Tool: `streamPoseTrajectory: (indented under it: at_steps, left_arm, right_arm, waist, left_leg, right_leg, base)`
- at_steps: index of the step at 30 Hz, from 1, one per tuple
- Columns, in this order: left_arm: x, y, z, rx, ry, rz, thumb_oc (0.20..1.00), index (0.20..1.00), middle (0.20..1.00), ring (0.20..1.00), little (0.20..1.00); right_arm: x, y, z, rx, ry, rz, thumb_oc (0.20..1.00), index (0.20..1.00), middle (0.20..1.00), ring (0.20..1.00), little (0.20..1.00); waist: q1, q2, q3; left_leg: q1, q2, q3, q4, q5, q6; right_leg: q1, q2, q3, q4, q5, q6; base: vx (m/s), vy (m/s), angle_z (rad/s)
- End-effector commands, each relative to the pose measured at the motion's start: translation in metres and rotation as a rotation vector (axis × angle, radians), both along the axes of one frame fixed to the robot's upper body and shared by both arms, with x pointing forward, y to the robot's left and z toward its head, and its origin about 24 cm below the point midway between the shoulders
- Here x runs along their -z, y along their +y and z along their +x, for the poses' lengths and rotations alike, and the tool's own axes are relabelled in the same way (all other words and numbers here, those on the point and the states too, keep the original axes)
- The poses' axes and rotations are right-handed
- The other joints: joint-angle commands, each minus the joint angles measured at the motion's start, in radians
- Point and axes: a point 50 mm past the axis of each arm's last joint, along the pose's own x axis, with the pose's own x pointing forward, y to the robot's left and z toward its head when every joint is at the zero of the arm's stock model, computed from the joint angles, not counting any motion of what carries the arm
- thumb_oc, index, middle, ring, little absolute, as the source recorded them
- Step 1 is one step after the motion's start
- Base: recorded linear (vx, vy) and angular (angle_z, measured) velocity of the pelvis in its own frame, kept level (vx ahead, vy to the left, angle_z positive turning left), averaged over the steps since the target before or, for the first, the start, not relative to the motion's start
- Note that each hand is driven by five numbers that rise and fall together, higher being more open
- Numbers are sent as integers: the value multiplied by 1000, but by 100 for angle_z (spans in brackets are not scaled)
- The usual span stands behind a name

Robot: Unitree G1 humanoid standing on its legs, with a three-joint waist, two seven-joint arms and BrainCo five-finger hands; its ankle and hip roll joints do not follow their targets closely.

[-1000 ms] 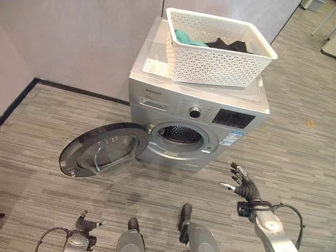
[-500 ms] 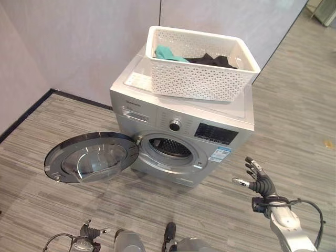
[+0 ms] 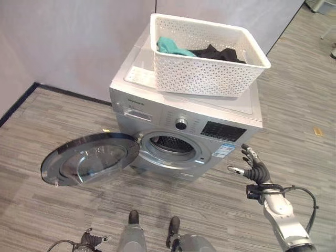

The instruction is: Grab the laundry basket,head to the washer,open it,put in the laundry and shut it.

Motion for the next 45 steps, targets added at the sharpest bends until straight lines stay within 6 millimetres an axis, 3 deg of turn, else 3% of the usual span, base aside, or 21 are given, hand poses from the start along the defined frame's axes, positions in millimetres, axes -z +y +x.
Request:
streamPoseTrajectory:
  at_steps: [1, 5, 9, 11, 12, 13, 14, 16, 17, 18, 20, 25, 31, 39, 45]
  left_arm:
    - [-13, 23, 3, 50, -32, 85, 1000, 1000, 1000, 1000, 1000]
    - [-18, 32, 2, 30, -52, 110, 1000, 1000, 1000, 1000, 1000]
    - [-20, 39, -6, 14, -32, 126, 1000, 1000, 1000, 1000, 1000]
    - [-19, 43, -14, 26, 13, 145, 1000, 1000, 1000, 1000, 1000]
    - [-19, 43, -15, 26, 13, 145, 1000, 1000, 1000, 1000, 1000]
    - [-17, 43, -15, 24, 32, 140, 1000, 1000, 1000, 1000, 1000]
    - [-17, 43, -15, 24, 33, 140, 1000, 1000, 1000, 1000, 1000]
    - [-16, 43, -19, 8, 46, 139, 1000, 1000, 1000, 1000, 1000]
    - [-16, 39, -11, 42, 40, 168, 1000, 1000, 1000, 1000, 1000]
    - [-12, 38, -19, 22, 69, 141, 1000, 1000, 1000, 1000, 1000]
    - [-13, 40, -21, 12, 63, 138, 1000, 1000, 1000, 1000, 1000]
    - [-12, 32, -12, 9, 21, 125, 1000, 1000, 1000, 1000, 1000]
    - [-9, 18, -1, 53, -9, 108, 1000, 1000, 1000, 1000, 1000]
    - [-2, 11, -14, 66, 48, 88, 1000, 1000, 1000, 1000, 1000]
    - [0, 14, -23, 27, 76, 85, 1000, 1000, 1000, 1000, 1000]
  right_arm:
    - [-25, 17, 14, -66, -138, -1, 1000, 1000, 1000, 1000, 1000]
    - [-27, 28, 20, -102, -145, -3, 1000, 1000, 1000, 1000, 1000]
    - [-27, 33, 20, -122, -145, -14, 1000, 1000, 1000, 1000, 1000]
    - [-30, 33, 18, -133, -156, -33, 1000, 1000, 1000, 1000, 1000]
    - [-29, 33, 18, -133, -155, -34, 1000, 1000, 1000, 1000, 1000]
    - [-38, 29, 15, -136, -190, -49, 1000, 1000, 1000, 1000, 1000]
    - [-38, 29, 15, -136, -190, -49, 1000, 1000, 1000, 1000, 1000]
    - [-45, 26, 15, -131, -218, -50, 1000, 1000, 1000, 1000, 1000]
    - [-67, 15, 25, -74, -335, -152, 1000, 1000, 1000, 1000, 1000]
    - [-52, 19, 20, -92, -250, -100, 1000, 1000, 1000, 1000, 1000]
    - [-53, 24, 10, -142, -248, -57, 1000, 1000, 1000, 1000, 1000]
    - [-62, 11, 11, -113, -276, -80, 1000, 1000, 1000, 1000, 1000]
    - [-73, 12, 17, -116, -322, -85, 1000, 1000, 1000, 1000, 1000]
    - [-82, 12, 18, -114, -359, -136, 1000, 1000, 1000, 1000, 1000]
    - [-115, 15, 9, -191, -484, -216, 1000, 1000, 1000, 1000, 1000]
  waist:
    - [41, -30, -17]
    - [53, -30, 1]
    - [52, -26, 9]
    - [30, -1, 34]
    - [28, -1, 33]
    - [-6, -20, 35]
    - [-9, -17, 37]
    - [-12, -19, 29]
    - [-9, -15, 22]
    - [-11, -22, 15]
    - [-11, -40, 8]
    - [-5, -30, -10]
    - [4, -23, -13]
    - [9, -9, -30]
    - [-11, 0, -59]
  left_leg:
    - [-86, 23, -19, 121, -50, 15]
    - [-35, 0, 5, 154, -118, 52]
    - [24, -9, 16, 125, -121, 78]
    - [80, 2, -3, 94, -105, 89]
    - [80, 2, -5, 92, -105, 89]
    - [100, -31, -37, 69, -115, 70]
    - [104, -29, -42, 69, -118, 69]
    - [116, -10, -59, 54, -135, 39]
    - [121, -6, -89, 60, -124, 26]
    - [118, -2, -85, 79, -121, 25]
    - [118, 7, -83, 88, -119, 8]
    - [93, 44, -128, 38, -75, -26]
    - [94, 53, -147, -19, -56, -42]
    - [113, 60, -145, -92, -15, -52]
    - [125, 65, -124, -116, -5, -61]
  right_leg:
    - [77, -99, 46, 98, -69, 138]
    - [39, -136, 25, 221, -33, 155]
    - [-28, -151, 13, 382, 68, 164]
    - [-116, -103, 1, 519, 94, 170]
    - [-115, -103, -1, 520, 93, 170]
    - [-138, -94, 31, 292, 54, 152]
    - [-128, -92, 24, 284, 54, 152]
    - [-148, -148, 24, 129, 64, 157]
    - [-131, -140, 55, 94, 88, 158]
    - [-115, -120, 78, 113, 98, 175]
    - [-80, -89, 67, 90, 80, 161]
    - [-28, -54, -3, 4, 74, 144]
    - [-15, -48, -31, -8, 58, 128]
    - [-11, -49, -44, -32, 69, 131]
    - [-3, -52, -39, -66, 86, 136]
  base:
    - [33, 110, -44]
    - [100, 199, -24]
    - [82, 124, -14]
    - [131, 129, -7]
    - [291, -65, 21]
    - [221, -99, 52]
    - [282, -166, 88]
    - [198, -182, 94]
    - [236, -190, 61]
    - [222, -166, 30]
    - [118, -172, 14]
    - [69, -217, 37]
    - [31, -70, 11]
    - [45, -9, 8]
    - [44, 15, 2]
